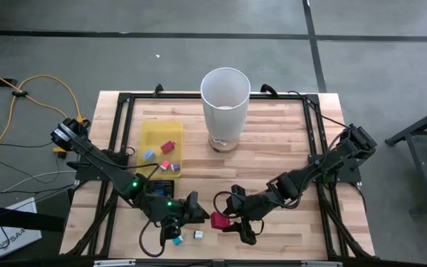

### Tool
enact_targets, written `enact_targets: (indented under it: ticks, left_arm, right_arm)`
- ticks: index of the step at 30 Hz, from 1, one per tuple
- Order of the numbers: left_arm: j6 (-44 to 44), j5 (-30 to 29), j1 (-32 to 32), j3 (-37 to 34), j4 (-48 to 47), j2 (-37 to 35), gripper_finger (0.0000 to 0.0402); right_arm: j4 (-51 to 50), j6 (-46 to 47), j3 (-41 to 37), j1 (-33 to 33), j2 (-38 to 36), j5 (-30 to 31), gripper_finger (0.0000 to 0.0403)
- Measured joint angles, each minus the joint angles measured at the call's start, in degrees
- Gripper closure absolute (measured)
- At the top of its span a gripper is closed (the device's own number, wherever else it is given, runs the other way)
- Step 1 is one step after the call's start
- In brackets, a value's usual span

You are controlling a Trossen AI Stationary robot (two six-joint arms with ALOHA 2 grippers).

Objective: Pick & Place Office items
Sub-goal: Put the red charger adapter into the yellow bin

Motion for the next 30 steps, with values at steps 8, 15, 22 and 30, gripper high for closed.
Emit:
enact_targets:
  ticks: [8, 15, 22, 30]
  left_arm:
    - [-0.6, 0.3, 0.0, 0.0, 1.7, -0.1, 0.0239]
    - [-2.0, 0.7, 0.0, 0.0, 2.0, -0.1, 0.0239]
    - [-8.8, 5.6, 0.8, 0.0, 2.0, 0.0, 0.0239]
    - [-13.1, 5.7, 0.8, 0.0, 2.4, 0.1, 0.023]
  right_arm:
    - [-0.1, 1.1, 0.0, 0.1, 0.0, 0.0, 0.0197]
    - [-0.2, 1.0, 0.0, 0.1, 1.9, 0.2, 0.0197]
    - [0.4, 0.9, 0.0, 0.1, 3.7, 0.0, 0.0197]
    - [0.6, 0.9, 0.0, 0.1, 3.7, 0.1, 0.0198]
